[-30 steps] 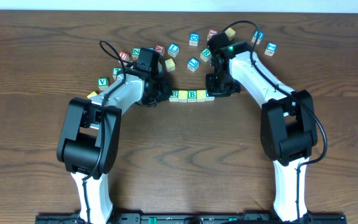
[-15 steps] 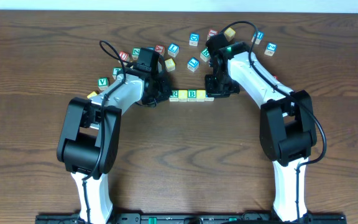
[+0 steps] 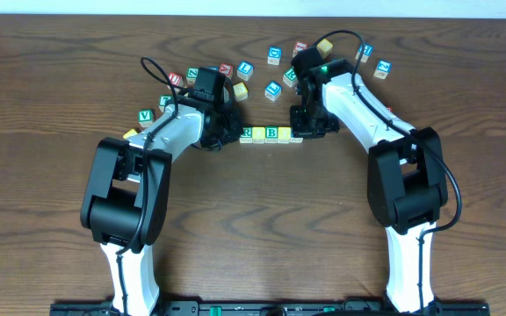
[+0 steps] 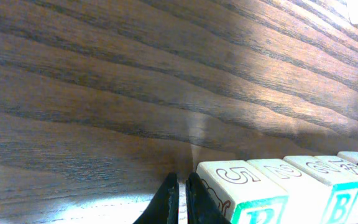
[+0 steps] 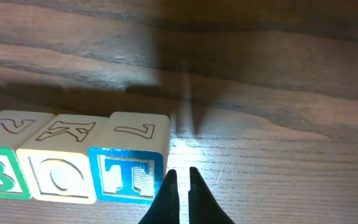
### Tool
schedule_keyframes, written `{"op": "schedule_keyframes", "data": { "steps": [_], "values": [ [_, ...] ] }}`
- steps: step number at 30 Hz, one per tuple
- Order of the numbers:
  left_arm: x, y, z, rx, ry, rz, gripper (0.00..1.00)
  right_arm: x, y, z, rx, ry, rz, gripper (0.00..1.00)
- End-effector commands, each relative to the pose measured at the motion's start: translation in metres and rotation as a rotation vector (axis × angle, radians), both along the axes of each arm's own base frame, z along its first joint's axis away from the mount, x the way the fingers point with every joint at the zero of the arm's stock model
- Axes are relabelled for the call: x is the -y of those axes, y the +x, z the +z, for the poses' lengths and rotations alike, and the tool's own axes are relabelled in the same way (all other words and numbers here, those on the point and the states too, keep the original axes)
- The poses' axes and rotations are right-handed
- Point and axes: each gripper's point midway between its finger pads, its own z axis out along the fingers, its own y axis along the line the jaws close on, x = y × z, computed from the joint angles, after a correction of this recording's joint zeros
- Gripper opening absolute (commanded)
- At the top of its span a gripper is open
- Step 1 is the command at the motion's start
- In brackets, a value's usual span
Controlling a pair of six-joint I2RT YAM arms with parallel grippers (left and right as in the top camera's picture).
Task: Spell out ROBOT
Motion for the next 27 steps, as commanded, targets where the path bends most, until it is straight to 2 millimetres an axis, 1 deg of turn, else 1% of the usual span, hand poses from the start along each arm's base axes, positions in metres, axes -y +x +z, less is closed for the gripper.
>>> {"op": "schedule_keyframes", "data": {
  "steps": [1, 6, 10, 12, 16, 18, 21, 24, 27],
  "values": [
    [0.0, -0.006, -0.013, -0.024, 0.015, -0.019, 0.07, 0.009, 0.007, 0.012, 0.037, -0.036, -0.015, 0.02],
    [0.0, -0.006, -0.013, -0.024, 0.015, -0.019, 0.07, 0.019, 0.007, 0.012, 0.044, -0.089, -0.031, 0.02],
    [0.0, -0.006, -0.013, -0.024, 0.014, -0.019, 0.07, 0.022, 0.013, 0.012, 0.06, -0.084, -0.043, 0.02],
    [0.0, -0.006, -0.013, -0.024, 0.014, -0.019, 0.07, 0.022, 0.02, 0.013, 0.087, -0.074, -0.05, 0.02],
    [0.0, -0.006, -0.013, -0.024, 0.014, -0.019, 0.08, 0.023, 0.042, 0.015, 0.173, -0.065, -0.088, 0.02],
    [0.0, -0.006, -0.013, -0.024, 0.014, -0.019, 0.08, 0.017, 0.056, 0.018, 0.23, -0.041, -0.093, 0.03],
    [0.0, -0.006, -0.013, -0.024, 0.014, -0.019, 0.07, 0.009, 0.066, 0.021, 0.269, -0.002, -0.089, 0.03],
    [0.0, -0.005, -0.013, -0.023, 0.015, -0.019, 0.08, -0.005, 0.067, 0.022, 0.279, 0.047, -0.062, 0.03],
    [0.0, -0.005, -0.013, -0.024, 0.014, -0.019, 0.07, -0.01, 0.065, 0.02, 0.275, 0.053, -0.053, 0.03]
  ]
}}
